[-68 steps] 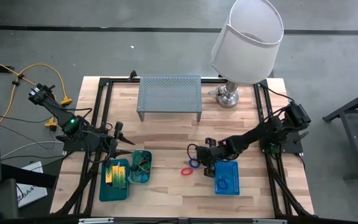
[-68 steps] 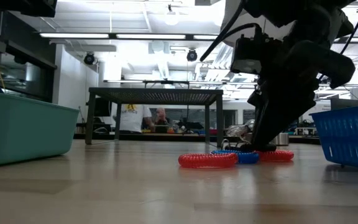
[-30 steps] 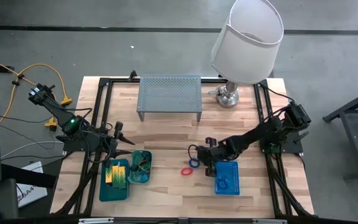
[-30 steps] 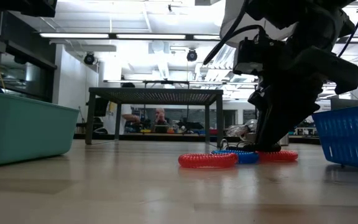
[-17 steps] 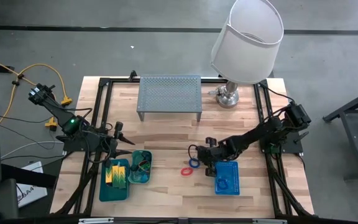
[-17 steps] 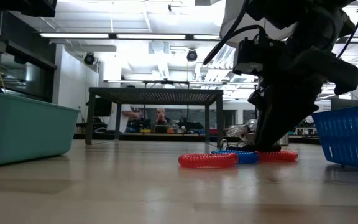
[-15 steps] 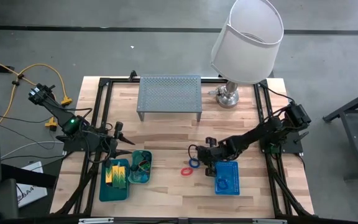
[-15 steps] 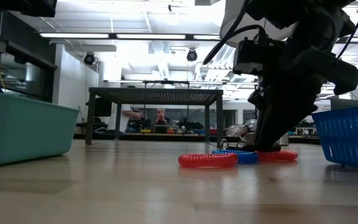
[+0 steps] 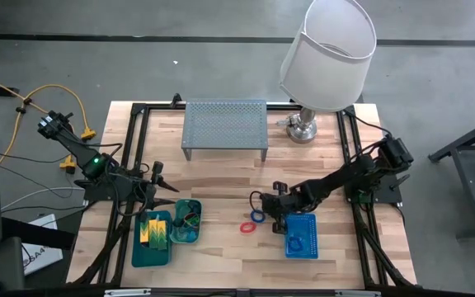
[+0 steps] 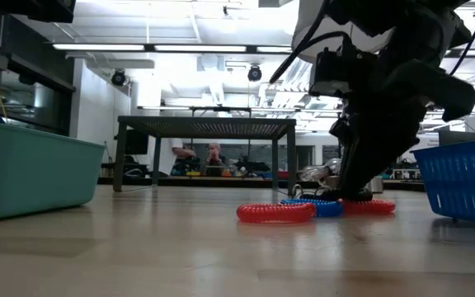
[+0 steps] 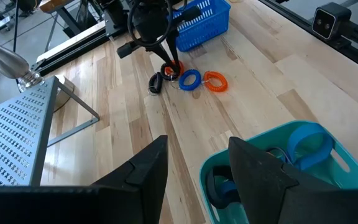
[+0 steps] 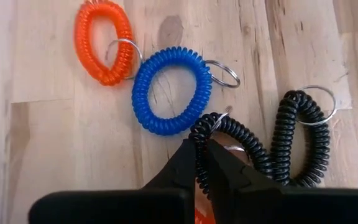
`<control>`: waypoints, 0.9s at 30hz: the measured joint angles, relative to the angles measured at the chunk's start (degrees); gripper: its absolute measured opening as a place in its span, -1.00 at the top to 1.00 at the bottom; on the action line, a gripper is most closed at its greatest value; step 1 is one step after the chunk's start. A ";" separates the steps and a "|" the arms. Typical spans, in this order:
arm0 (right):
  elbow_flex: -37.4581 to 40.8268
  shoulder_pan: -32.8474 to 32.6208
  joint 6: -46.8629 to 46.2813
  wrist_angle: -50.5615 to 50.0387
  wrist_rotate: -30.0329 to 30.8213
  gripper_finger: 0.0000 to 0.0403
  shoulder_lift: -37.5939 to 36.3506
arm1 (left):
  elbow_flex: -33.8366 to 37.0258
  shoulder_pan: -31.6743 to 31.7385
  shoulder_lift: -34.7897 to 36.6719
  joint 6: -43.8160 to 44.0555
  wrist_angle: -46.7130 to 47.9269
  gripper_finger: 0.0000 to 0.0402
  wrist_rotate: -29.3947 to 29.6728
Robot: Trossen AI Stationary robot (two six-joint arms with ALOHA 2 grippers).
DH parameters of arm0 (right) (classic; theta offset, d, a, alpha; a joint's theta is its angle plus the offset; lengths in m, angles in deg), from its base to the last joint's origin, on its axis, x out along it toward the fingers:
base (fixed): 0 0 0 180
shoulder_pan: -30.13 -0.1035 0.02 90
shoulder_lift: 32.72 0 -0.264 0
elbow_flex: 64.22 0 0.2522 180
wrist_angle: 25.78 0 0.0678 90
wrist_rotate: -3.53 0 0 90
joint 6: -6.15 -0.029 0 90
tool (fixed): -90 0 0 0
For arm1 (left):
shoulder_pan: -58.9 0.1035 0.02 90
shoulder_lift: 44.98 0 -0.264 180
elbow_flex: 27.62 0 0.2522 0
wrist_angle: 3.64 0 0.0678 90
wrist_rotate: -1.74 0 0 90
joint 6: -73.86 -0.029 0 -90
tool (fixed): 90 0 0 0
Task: Pick & Place Office Desk Supplies
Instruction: Put the bottom black spring keychain into the blue bin
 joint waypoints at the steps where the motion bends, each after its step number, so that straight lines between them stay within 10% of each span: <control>1: -0.01 0.00 0.20 0.02 -0.04 0.95 -0.32 | 0.00 -0.02 0.00 0.00 0.00 0.20 0.00; 27: -2.61 -7.69 -0.58 -1.77 4.25 0.96 -9.64 | 0.00 -0.02 0.00 0.00 -0.03 0.20 -0.02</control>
